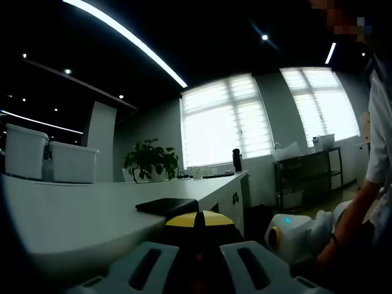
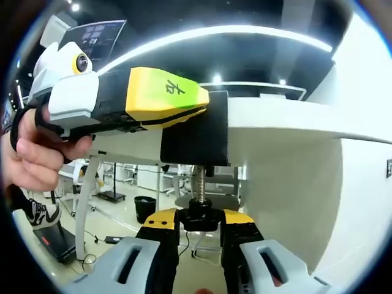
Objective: Clamp the fixed fixture on the desktop, loosen the retaining clip, secure it to the edge of the desk, and tighten the retaining clip.
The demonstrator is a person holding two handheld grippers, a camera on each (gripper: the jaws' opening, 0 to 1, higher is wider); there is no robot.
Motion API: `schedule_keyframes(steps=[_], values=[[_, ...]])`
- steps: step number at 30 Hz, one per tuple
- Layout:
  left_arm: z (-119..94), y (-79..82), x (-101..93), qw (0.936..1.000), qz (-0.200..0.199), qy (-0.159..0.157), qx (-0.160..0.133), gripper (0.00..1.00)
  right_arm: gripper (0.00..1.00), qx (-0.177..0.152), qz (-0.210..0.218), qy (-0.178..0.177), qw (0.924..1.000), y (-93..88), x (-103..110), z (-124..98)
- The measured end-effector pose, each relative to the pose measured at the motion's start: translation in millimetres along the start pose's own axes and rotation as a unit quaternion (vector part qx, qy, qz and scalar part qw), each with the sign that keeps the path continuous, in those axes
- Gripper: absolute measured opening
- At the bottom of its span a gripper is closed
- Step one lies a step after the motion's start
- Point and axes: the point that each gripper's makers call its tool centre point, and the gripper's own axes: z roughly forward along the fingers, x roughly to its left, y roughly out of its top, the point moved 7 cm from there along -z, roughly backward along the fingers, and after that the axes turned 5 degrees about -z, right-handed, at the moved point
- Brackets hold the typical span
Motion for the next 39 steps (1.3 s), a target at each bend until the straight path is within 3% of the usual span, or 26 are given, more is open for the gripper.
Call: schedule_keyframes(steps=[11,19,23,29,39], values=[[0.2,-0.2,-0.2,1.0,0.001,0.0,0.001,0.02,0.24,-0.004,-0.009,0.029,0.9995,0.9,-4.3,-1.4],[0.5,-1.8,0.4,1.0,-0.005,-0.001,-0.001,0.02,0.24,-0.018,-0.008,0.103,0.9945,-0.4,-12.3,-1.3],[0.5,-2.6,0.3,1.0,-0.007,-0.001,-0.002,0.02,0.24,-0.019,-0.012,0.166,0.9859,-0.7,-14.8,8.2],[0.0,-2.5,0.1,1.0,-0.008,-0.001,-0.002,0.02,0.24,-0.024,0.005,0.231,0.9725,-3.4,-23.1,14.8],[0.0,-2.6,0.6,0.9999,-0.013,-0.001,-0.003,0.02,0.24,-0.019,-0.008,0.298,0.9543,-3.8,-25.5,24.2]])
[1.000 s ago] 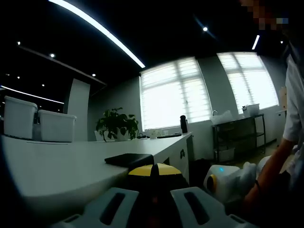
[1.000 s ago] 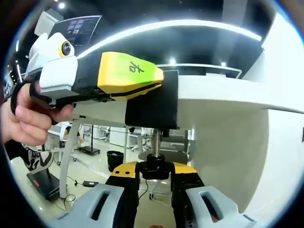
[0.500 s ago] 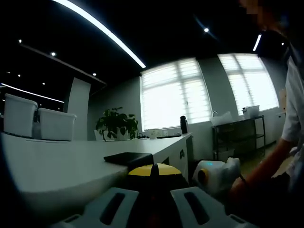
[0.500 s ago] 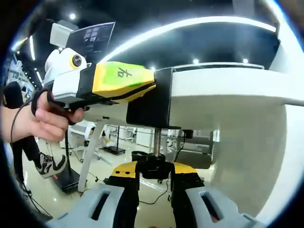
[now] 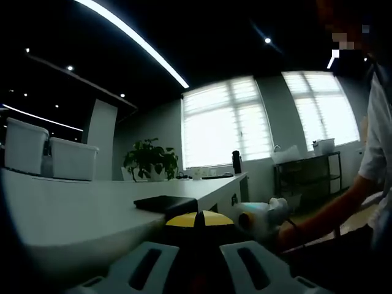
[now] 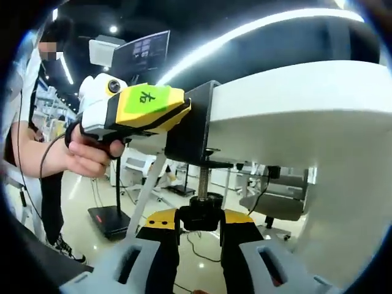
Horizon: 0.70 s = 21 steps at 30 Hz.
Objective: Clamp the fixed fixture on the desktop, loosen the retaining clip, secure it to the edge of the desk, and tighten the retaining clip.
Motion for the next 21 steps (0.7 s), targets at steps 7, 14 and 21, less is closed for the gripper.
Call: schedule_keyframes(steps=[7,14,21], values=[[0.0,-0.1,0.2,1.0,-0.007,0.002,-0.004,0.02,0.27,-0.004,0.022,-0.051,0.9984,-4.2,9.8,-10.2],[-0.2,-2.3,0.5,0.9999,-0.011,0.002,-0.002,0.02,0.43,-0.01,0.027,-0.167,0.9856,-4.1,51.1,-24.8],[0.0,-2.6,1.1,0.9998,-0.018,0.004,-0.005,0.02,0.51,-0.055,0.105,-0.309,0.9436,24.0,69.8,-39.2]])
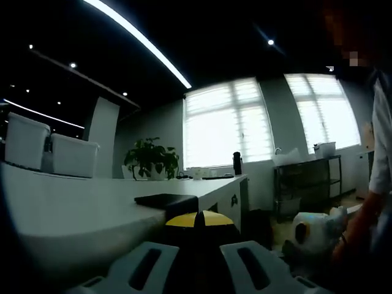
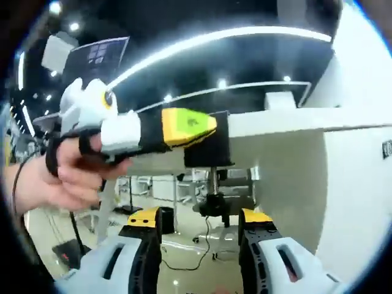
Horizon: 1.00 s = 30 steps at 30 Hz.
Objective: Clamp the fixed fixture on the desktop, loosen the retaining clip, secure it to the edge of the desk, and tighten the retaining clip.
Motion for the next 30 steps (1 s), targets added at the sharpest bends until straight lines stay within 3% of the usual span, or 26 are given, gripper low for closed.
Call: schedule_keyframes(steps=[1,5,9,17,19,30], values=[[0.3,0.0,-0.1,1.0,-0.001,0.0,-0.001,0.02,0.51,-0.003,0.009,-0.015,0.9998,3.7,-0.9,0.7],[1.5,-0.9,-0.7,1.0,0.001,-0.001,0.0,0.02,0.49,0.002,-0.072,-0.053,0.996,9.7,-4.9,10.6],[1.7,-1.4,-1.1,1.0,0.003,0.001,0.002,0.02,0.42,0.001,-0.065,-0.055,0.9964,4.0,-1.3,22.5],[1.2,-1.4,-1.4,1.0,0.008,-0.001,0.005,0.02,0.3,0.025,-0.127,-0.078,0.9885,-4.9,4.9,47.5],[1.2,-1.4,-1.5,0.9999,0.01,-0.001,0.006,0.02,0.27,0.027,-0.141,-0.09,0.9854,-7.6,-3.0,54.2],[0.9,-1.2,-1.2,0.9999,0.011,-0.003,0.006,0.02,0.26,0.04,-0.134,-0.089,0.9862,-9.7,-5.8,56.0]])
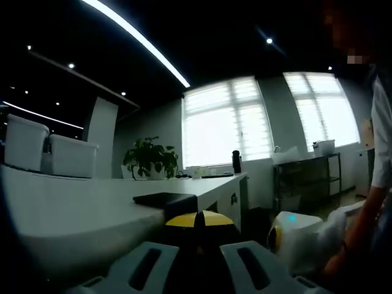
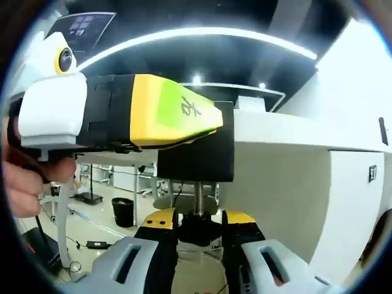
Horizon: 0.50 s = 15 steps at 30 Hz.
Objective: Clamp the fixed fixture on the desktop, loosen the retaining clip, secure it to the edge of the desk, and tighten the retaining clip.
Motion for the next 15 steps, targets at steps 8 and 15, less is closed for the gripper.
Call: schedule_keyframes(steps=[8,15], values=[[-0.9,0.1,0.0,1.0,-0.001,-0.001,-0.001,0.02,0.26,-0.038,0.022,0.063,0.9971,-3.0,-4.3,-3.9],[-0.8,0.3,0.6,0.9999,0.007,-0.007,0.006,0.02,0.26,-0.058,0.021,0.187,0.9804,-3.6,-14.4,3.4]])
